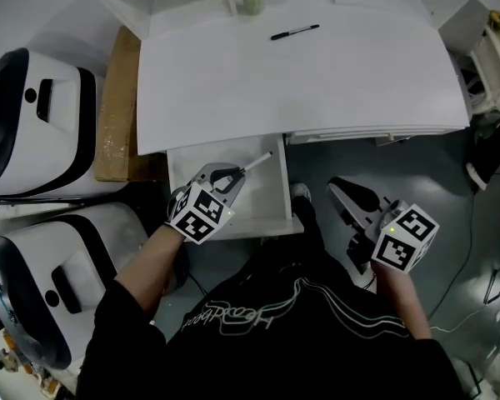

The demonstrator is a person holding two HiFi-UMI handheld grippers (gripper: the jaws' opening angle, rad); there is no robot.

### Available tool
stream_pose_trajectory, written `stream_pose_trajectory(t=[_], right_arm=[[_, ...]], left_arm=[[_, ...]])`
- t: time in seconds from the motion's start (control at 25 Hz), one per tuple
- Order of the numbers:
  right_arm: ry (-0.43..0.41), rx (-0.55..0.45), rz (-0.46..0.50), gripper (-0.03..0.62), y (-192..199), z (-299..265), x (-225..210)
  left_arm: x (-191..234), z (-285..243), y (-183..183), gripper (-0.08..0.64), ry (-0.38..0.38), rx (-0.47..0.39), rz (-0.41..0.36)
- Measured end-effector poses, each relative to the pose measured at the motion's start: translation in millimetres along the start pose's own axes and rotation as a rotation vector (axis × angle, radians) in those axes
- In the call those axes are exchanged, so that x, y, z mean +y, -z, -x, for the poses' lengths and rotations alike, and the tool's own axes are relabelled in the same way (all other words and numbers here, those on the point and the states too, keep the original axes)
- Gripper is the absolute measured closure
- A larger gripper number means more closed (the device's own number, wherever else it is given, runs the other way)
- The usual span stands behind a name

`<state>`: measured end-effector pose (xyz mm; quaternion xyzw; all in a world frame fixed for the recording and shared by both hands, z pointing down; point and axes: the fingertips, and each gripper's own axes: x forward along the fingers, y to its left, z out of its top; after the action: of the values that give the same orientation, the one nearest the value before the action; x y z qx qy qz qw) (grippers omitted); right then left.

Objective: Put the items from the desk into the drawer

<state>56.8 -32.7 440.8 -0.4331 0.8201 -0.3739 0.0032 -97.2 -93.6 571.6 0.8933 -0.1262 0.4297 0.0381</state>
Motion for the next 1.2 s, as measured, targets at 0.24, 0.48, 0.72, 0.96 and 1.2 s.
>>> stream_pose_trajectory(t=[0.24, 0.48, 0.72, 0.96, 1.2], right_arm=[[0.009, 0.047, -0.023, 0.532, 9, -7, -14], [0.017, 0.098, -0.029, 0.532, 15, -12, -31], [0.044, 0.143, -0.05, 0.532, 24, -8, -48], [0.027, 0.158, -0.053, 0.532, 23, -11, -46], [0.002, 0.135, -0.033, 0.532, 13, -16, -37]], left_arm=[[4, -52, 47, 0.488, 0.041, 0.137, -0.058], [10, -104, 97, 0.488, 0.064, 0.252, -0.065], [3, -128, 120, 0.488, 0.084, 0.289, -0.063], [-3, -131, 126, 0.471, 0.076, 0.302, -0.063], [8, -110, 105, 0.372, 0.055, 0.259, -0.022]])
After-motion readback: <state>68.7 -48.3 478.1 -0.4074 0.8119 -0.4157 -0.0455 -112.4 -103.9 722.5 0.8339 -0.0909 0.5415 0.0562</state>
